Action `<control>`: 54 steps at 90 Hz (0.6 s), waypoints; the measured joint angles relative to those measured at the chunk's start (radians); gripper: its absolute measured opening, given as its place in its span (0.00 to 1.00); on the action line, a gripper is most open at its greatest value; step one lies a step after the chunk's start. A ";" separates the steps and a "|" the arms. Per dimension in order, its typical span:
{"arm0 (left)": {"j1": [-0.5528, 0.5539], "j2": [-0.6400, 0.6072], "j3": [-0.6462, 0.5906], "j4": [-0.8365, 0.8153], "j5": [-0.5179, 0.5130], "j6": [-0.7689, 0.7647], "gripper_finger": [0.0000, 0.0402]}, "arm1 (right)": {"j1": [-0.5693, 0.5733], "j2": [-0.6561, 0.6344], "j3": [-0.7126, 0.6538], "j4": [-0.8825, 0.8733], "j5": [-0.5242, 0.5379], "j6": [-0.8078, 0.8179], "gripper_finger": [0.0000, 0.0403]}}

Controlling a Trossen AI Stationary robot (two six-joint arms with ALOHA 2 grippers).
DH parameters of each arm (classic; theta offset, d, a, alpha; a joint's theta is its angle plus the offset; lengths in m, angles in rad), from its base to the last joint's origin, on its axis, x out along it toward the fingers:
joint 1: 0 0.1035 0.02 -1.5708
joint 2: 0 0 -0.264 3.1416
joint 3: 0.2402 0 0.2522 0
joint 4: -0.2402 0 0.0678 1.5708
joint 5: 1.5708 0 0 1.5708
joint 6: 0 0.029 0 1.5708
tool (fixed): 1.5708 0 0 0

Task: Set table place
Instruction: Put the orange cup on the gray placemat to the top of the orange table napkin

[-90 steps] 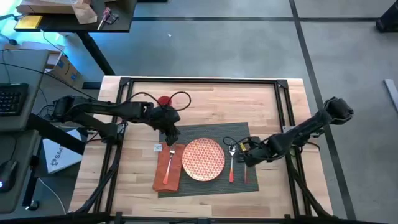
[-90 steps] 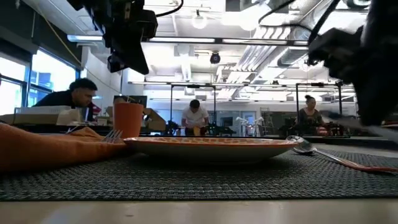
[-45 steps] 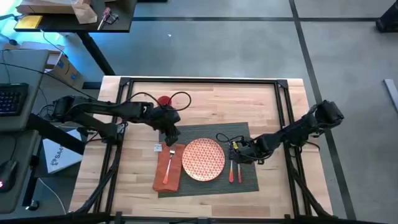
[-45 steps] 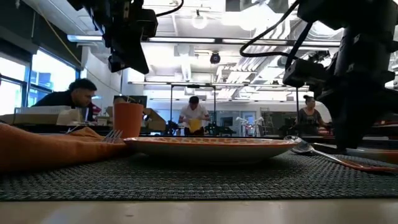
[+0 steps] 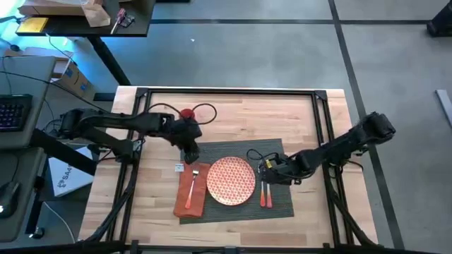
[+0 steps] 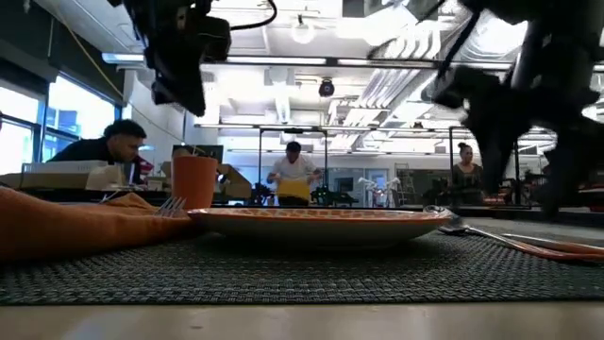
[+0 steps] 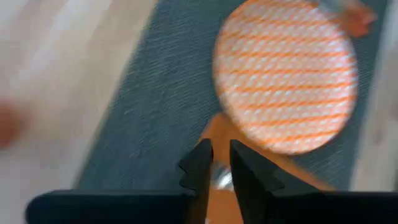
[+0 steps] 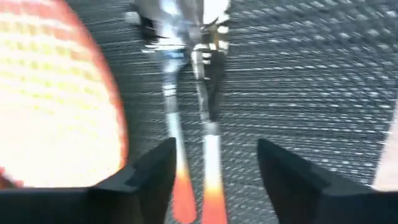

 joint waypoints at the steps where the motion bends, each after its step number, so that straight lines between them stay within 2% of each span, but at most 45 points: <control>1: 0.006 0.000 0.008 -0.019 -0.009 0.001 0.16 | 0.000 -0.005 0.000 0.000 0.009 -0.001 0.61; 11: 0.102 -0.001 0.073 -0.157 -0.056 0.056 0.24 | -0.001 -0.055 0.000 0.000 0.093 -0.024 0.66; 20: 0.214 0.001 0.076 -0.185 -0.049 0.140 0.31 | -0.013 -0.073 0.000 -0.003 0.150 -0.032 0.67; 32: 0.336 0.042 0.056 -0.167 -0.028 0.286 0.39 | -0.035 -0.075 0.000 -0.001 0.151 -0.066 0.67; 46: 0.384 0.134 0.010 -0.095 -0.022 0.432 0.40 | -0.049 -0.075 0.000 0.009 0.148 -0.096 0.67; 54: 0.385 0.199 0.006 -0.064 -0.070 0.464 0.36 | -0.049 -0.075 0.000 0.020 0.149 -0.099 0.67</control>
